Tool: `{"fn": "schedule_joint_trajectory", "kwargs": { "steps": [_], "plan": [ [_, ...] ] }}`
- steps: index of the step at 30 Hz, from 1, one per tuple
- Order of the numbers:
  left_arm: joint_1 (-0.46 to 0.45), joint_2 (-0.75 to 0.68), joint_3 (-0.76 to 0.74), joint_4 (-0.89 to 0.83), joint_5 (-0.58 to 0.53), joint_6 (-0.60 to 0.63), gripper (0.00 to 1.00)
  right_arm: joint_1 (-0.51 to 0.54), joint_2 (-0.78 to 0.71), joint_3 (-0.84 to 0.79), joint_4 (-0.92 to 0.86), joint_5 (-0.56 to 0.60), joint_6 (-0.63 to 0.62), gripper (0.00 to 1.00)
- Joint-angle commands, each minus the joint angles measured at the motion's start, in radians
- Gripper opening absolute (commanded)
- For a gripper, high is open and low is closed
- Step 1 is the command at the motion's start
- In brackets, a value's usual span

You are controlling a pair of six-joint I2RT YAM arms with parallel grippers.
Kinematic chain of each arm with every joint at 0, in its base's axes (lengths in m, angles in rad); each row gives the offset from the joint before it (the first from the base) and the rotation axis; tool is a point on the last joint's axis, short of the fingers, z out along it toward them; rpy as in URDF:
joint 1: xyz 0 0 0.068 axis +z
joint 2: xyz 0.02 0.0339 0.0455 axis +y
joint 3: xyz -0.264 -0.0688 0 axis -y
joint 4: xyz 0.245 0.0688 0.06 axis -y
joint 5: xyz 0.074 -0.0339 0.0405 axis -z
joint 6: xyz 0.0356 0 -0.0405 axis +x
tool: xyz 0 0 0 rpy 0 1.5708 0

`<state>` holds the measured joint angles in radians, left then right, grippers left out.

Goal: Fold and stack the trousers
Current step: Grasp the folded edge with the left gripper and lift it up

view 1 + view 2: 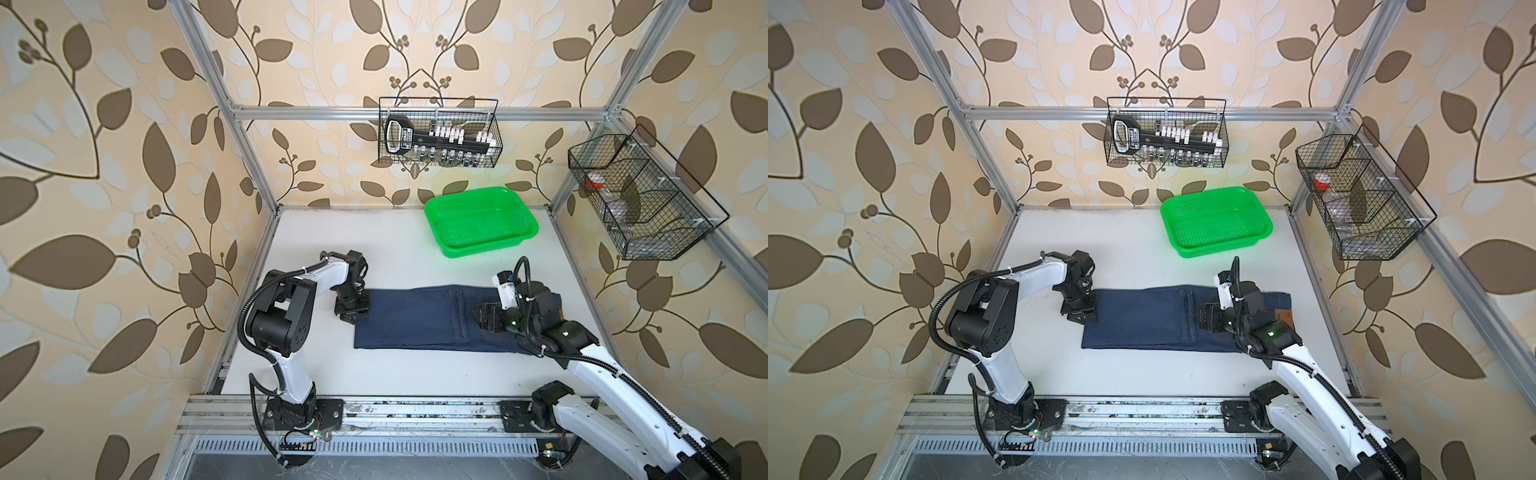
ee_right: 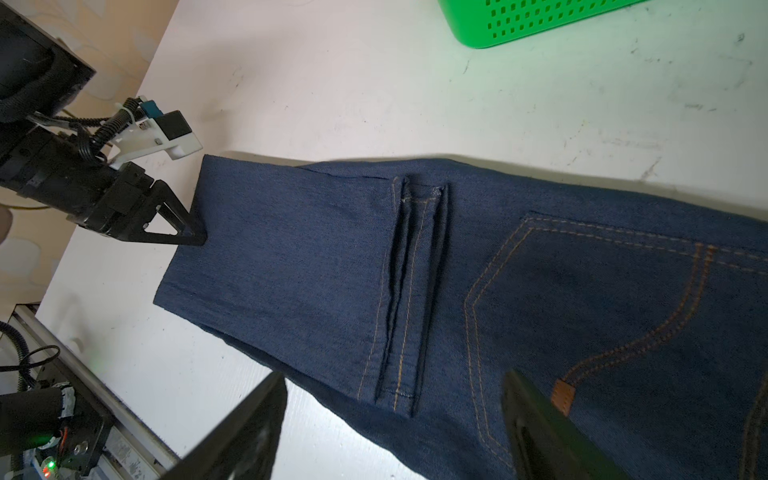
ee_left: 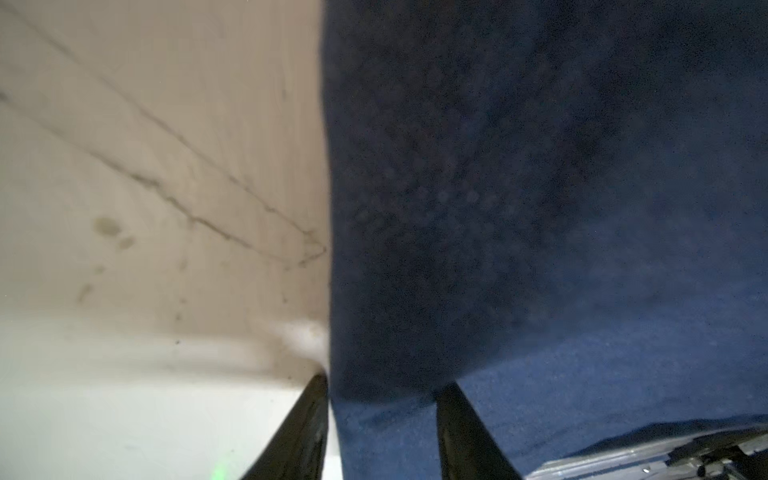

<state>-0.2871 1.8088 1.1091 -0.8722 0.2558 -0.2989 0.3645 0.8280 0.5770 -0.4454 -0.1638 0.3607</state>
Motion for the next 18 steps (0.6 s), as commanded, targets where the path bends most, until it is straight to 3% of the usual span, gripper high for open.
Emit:
{"fn": "schedule_joint_trajectory", "kwargs": {
  "steps": [1, 6, 15, 18],
  "plan": [
    [0.024, 0.001, -0.028, -0.013, -0.003, 0.016, 0.36, 0.006, -0.001, -0.019, -0.004, 0.020, 0.001, 0.81],
    [0.060, -0.005, -0.052, -0.004, 0.035, 0.027, 0.27, 0.005, -0.007, -0.032, 0.005, 0.017, 0.010, 0.81],
    [0.064, -0.015, -0.031, 0.005, 0.118, 0.032, 0.00, 0.005, -0.009, -0.030, 0.001, 0.012, 0.011, 0.81],
    [0.081, -0.042, -0.003, -0.048, 0.101, 0.041, 0.00, 0.004, -0.017, -0.022, -0.011, 0.017, 0.008, 0.81]
  ]
}}
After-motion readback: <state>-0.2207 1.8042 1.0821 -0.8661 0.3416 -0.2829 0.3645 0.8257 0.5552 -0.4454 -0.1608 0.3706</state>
